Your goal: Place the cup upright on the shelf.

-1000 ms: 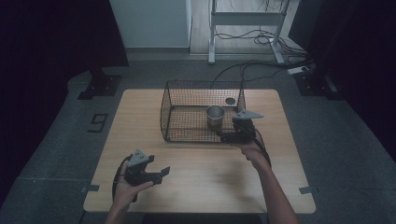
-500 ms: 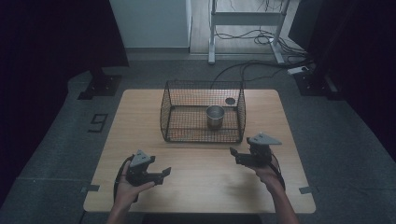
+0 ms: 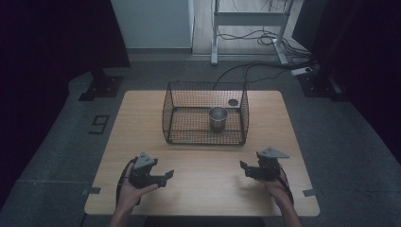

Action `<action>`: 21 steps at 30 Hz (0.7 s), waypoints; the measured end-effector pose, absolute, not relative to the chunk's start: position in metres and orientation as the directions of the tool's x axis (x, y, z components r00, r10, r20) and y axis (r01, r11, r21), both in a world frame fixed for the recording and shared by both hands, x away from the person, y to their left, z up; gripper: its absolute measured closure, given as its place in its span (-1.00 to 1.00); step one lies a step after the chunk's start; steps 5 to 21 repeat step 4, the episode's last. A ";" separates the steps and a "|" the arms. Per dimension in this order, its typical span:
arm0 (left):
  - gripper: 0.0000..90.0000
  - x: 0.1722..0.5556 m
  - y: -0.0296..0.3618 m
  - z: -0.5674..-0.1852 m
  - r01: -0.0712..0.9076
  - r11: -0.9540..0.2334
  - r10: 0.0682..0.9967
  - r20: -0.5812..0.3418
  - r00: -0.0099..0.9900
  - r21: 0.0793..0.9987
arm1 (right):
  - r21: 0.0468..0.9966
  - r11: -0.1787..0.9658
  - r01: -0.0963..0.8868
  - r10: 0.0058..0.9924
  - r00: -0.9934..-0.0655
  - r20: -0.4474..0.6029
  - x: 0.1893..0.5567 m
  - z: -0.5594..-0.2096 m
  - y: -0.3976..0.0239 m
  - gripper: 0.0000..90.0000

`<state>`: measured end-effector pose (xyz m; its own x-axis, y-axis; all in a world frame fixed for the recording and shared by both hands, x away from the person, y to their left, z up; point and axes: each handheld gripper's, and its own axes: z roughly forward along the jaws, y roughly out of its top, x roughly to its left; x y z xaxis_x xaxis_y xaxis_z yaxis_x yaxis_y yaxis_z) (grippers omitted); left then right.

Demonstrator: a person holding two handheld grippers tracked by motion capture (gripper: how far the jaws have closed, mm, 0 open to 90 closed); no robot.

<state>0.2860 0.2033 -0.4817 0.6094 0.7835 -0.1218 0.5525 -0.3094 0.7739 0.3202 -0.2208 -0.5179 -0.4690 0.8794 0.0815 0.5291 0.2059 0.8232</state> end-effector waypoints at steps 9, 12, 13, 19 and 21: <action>-0.61 0.285 0.203 -0.481 0.549 -0.312 0.781 -0.120 0.613 0.775 | 0.803 0.220 0.554 0.884 -0.461 0.075 0.323 -0.525 -0.219 -0.69; -0.61 0.285 0.203 -0.481 0.549 -0.312 0.781 -0.120 0.613 0.775 | 0.803 0.220 0.554 0.884 -0.461 0.075 0.323 -0.525 -0.219 -0.69; -0.61 0.285 0.203 -0.481 0.549 -0.312 0.781 -0.120 0.613 0.775 | 0.803 0.220 0.554 0.884 -0.461 0.075 0.323 -0.525 -0.219 -0.69; -0.61 0.285 0.203 -0.481 0.549 -0.312 0.781 -0.120 0.613 0.775 | 0.803 0.220 0.554 0.884 -0.461 0.075 0.323 -0.525 -0.219 -0.69; -0.61 0.285 0.203 -0.481 0.549 -0.312 0.781 -0.120 0.613 0.775 | 0.803 0.220 0.554 0.884 -0.461 0.075 0.323 -0.525 -0.219 -0.69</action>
